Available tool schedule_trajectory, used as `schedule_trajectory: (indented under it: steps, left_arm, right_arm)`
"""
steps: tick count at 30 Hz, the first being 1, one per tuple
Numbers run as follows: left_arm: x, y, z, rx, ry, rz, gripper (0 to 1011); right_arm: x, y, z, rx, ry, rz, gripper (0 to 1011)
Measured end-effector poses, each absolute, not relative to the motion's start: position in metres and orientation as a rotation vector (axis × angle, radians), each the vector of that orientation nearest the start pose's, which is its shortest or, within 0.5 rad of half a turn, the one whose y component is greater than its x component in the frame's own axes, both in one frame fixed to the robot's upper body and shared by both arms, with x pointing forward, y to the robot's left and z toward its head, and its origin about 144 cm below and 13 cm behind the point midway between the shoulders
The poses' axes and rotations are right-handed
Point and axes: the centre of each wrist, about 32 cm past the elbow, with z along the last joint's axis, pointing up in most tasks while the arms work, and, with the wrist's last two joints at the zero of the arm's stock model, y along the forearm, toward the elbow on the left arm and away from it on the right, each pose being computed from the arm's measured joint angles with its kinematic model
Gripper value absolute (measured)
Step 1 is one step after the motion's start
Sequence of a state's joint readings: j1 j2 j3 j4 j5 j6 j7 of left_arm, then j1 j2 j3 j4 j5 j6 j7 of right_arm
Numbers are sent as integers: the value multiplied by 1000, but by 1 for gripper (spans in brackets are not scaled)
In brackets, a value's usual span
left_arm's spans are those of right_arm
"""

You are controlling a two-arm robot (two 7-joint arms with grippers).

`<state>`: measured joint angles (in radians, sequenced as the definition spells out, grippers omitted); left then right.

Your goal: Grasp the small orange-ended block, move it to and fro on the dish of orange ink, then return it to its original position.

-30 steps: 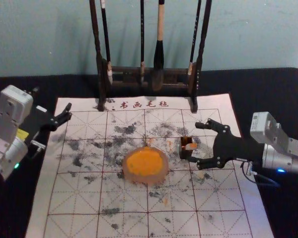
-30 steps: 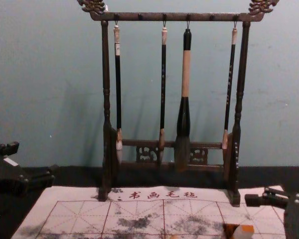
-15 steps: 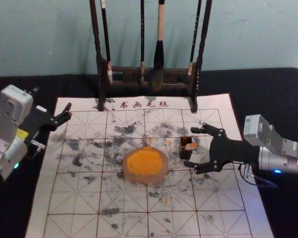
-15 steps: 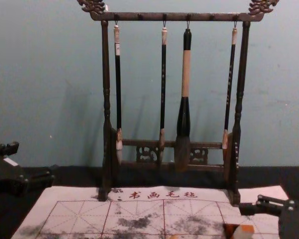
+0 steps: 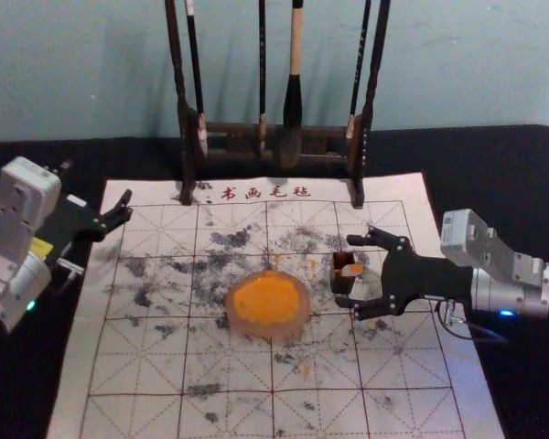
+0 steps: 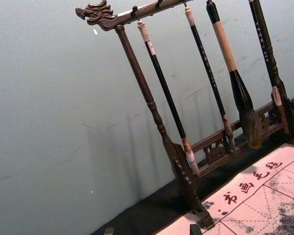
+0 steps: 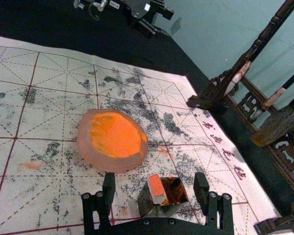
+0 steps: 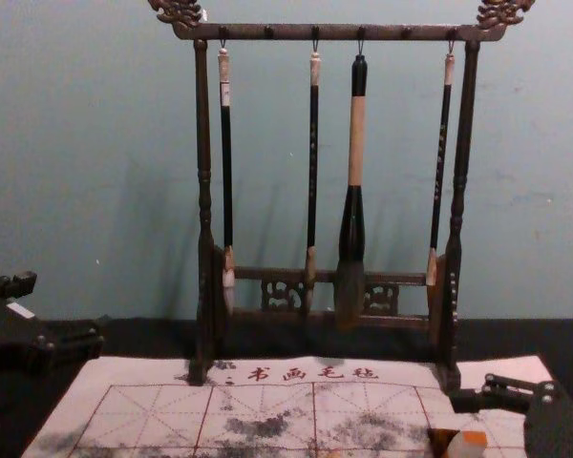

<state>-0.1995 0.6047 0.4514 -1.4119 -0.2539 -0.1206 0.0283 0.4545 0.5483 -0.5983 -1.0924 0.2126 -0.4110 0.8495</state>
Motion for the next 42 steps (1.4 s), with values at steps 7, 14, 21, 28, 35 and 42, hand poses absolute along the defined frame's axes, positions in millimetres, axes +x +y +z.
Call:
schedule_trajectory:
  steps: [7, 14, 21, 28, 35, 42]
  left_arm:
    - [489, 310, 1140, 304, -285, 1248, 1001]
    - [489, 310, 1140, 304, -285, 1248, 1001]
    - [489, 310, 1140, 305, -285, 1248, 1001]
    - [489, 310, 1140, 304, -285, 1248, 1001]
    - [489, 310, 1140, 304, -285, 1248, 1001]
    - [489, 310, 1140, 304, -285, 1248, 1001]
  right_arm:
    - [549, -319, 1133, -367, -338, -348, 1002]
    - [549, -319, 1133, -366, -337, -349, 967]
    - [548, -319, 1133, -365, -337, -349, 811]
    - [548, -319, 1133, -364, -336, -349, 569]
    - [548, -319, 1133, -363, -336, -349, 365]
    - [548, -319, 1133, -363, -336, -349, 156]
